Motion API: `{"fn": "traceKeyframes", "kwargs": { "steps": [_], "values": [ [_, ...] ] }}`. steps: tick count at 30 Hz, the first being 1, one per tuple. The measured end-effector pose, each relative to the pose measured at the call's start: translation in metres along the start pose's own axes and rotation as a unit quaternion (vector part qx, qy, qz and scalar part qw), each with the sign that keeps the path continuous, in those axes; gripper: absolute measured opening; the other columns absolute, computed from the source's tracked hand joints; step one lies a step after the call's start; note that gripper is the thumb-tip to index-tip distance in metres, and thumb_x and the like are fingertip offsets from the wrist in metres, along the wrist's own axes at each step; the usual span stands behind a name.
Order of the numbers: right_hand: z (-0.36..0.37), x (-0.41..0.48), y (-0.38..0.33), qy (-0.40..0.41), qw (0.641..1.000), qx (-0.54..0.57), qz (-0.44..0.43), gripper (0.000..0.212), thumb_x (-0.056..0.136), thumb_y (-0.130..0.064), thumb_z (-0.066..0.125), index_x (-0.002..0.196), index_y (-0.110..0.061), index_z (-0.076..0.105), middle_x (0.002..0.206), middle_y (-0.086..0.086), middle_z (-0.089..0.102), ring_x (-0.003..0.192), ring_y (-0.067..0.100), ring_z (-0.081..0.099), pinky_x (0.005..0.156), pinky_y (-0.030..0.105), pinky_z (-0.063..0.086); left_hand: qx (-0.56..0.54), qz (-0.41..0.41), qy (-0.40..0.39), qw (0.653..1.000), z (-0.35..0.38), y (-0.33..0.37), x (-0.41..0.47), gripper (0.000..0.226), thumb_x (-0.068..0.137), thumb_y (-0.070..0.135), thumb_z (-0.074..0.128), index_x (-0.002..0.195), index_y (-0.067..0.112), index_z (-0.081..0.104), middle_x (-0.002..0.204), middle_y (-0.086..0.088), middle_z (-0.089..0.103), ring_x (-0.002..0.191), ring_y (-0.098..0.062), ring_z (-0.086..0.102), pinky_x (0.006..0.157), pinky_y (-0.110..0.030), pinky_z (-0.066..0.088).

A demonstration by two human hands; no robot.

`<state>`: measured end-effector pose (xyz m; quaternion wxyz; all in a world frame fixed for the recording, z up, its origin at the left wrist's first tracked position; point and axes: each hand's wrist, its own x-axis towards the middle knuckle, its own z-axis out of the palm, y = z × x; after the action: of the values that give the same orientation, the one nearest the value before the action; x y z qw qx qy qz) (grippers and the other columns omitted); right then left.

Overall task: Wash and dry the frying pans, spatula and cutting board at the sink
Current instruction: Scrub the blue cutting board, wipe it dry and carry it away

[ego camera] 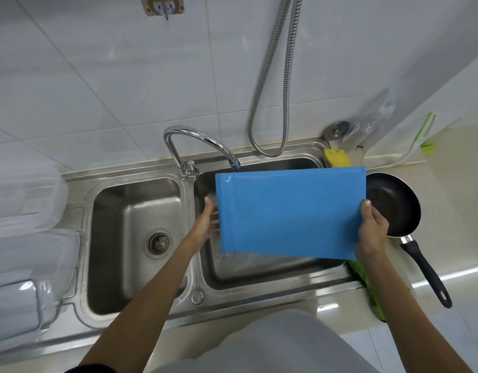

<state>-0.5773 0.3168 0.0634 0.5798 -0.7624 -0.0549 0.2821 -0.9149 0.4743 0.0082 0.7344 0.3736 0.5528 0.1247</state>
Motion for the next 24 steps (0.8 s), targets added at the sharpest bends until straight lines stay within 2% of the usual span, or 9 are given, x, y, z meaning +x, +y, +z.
{"fn": "traceKeyframes", "kwargs": {
  "steps": [2,4,6,8,11,14,18,20,24],
  "values": [
    [-0.002,-0.006,0.004,-0.004,0.999,0.036,0.011,0.027,0.105,-0.035,0.052,0.1,-0.013,0.066,0.084,-0.015,0.063,0.071,-0.003,0.057,0.071,0.019,0.044,-0.02,0.018,-0.033,0.999,0.003,-0.014,-0.009,0.082,0.084,0.086,0.028,0.137,0.031,0.058,0.135,-0.004,0.064,0.125,-0.026,0.06,0.108,-0.053,0.043],
    [-0.005,-0.008,0.011,-0.033,0.997,0.062,0.036,0.028,0.104,-0.037,0.053,0.101,-0.014,0.069,0.09,-0.014,0.07,0.074,-0.004,0.065,0.072,0.019,0.051,-0.046,0.036,-0.011,0.998,0.009,-0.017,-0.022,0.078,0.088,0.081,0.035,0.137,0.026,0.059,0.137,-0.007,0.062,0.127,-0.029,0.059,0.107,-0.052,0.044],
    [-0.008,-0.008,0.025,-0.072,0.992,0.08,0.069,0.03,0.1,-0.042,0.058,0.101,-0.016,0.074,0.102,-0.007,0.076,0.091,0.008,0.071,0.085,0.031,0.057,-0.035,0.074,0.08,0.993,0.019,-0.009,-0.044,0.068,0.094,0.073,0.037,0.121,0.02,0.069,0.118,-0.004,0.072,0.112,-0.025,0.068,0.09,-0.04,0.056],
    [-0.007,-0.006,0.042,-0.105,0.989,0.071,0.081,0.028,0.1,-0.039,0.058,0.1,-0.016,0.074,0.107,0.0,0.076,0.1,0.019,0.07,0.094,0.042,0.055,0.008,0.12,0.194,0.973,0.021,-0.005,-0.057,0.058,0.1,0.062,0.034,0.098,0.017,0.07,0.098,0.002,0.073,0.092,-0.015,0.069,0.075,-0.027,0.057],
    [-0.026,-0.007,0.062,-0.144,0.982,-0.116,-0.029,0.015,0.099,-0.029,0.061,0.101,-0.016,0.071,0.101,-0.001,0.072,0.097,0.021,0.065,0.092,0.039,0.051,0.038,0.146,0.259,0.954,0.023,-0.017,-0.083,0.063,0.1,0.063,0.032,0.096,0.011,0.068,0.101,-0.005,0.069,0.092,-0.017,0.063,0.082,-0.036,0.052],
    [-0.072,-0.007,0.079,-0.148,0.909,-0.333,-0.203,0.031,0.096,-0.019,0.065,0.126,-0.012,0.065,0.117,0.002,0.067,0.107,0.024,0.062,0.099,0.042,0.047,0.066,0.14,0.301,0.941,0.021,-0.033,-0.108,0.06,0.101,0.062,0.03,0.092,0.015,0.067,0.095,0.001,0.067,0.086,-0.014,0.061,0.079,-0.033,0.049],
    [-0.142,-0.001,0.114,-0.133,0.787,-0.525,-0.295,0.03,0.092,-0.013,0.065,0.122,-0.01,0.064,0.12,0.019,0.063,0.107,0.041,0.054,0.094,0.052,0.043,0.059,0.124,0.364,0.921,0.017,-0.048,-0.125,0.056,0.098,0.066,0.036,0.075,0.022,0.062,0.084,0.0,0.065,0.078,-0.017,0.062,0.075,-0.038,0.053],
    [-0.169,0.001,0.131,-0.133,0.75,-0.569,-0.31,0.031,0.093,-0.019,0.059,0.121,-0.008,0.064,0.123,0.02,0.062,0.107,0.043,0.053,0.092,0.055,0.043,0.076,0.117,0.384,0.913,0.019,-0.053,-0.135,0.058,0.099,0.064,0.035,0.078,0.017,0.062,0.086,-0.005,0.065,0.079,-0.023,0.061,0.076,-0.044,0.053],
    [-0.19,0.004,0.147,-0.177,0.71,-0.581,-0.356,0.053,0.09,-0.035,0.047,0.134,-0.009,0.06,0.137,0.015,0.059,0.118,0.042,0.055,0.088,0.053,0.043,0.096,0.119,0.417,0.896,0.027,-0.052,-0.154,0.053,0.104,0.055,0.033,0.091,0.009,0.058,0.092,-0.008,0.062,0.089,-0.03,0.063,0.075,-0.036,0.046]
  ]
}}
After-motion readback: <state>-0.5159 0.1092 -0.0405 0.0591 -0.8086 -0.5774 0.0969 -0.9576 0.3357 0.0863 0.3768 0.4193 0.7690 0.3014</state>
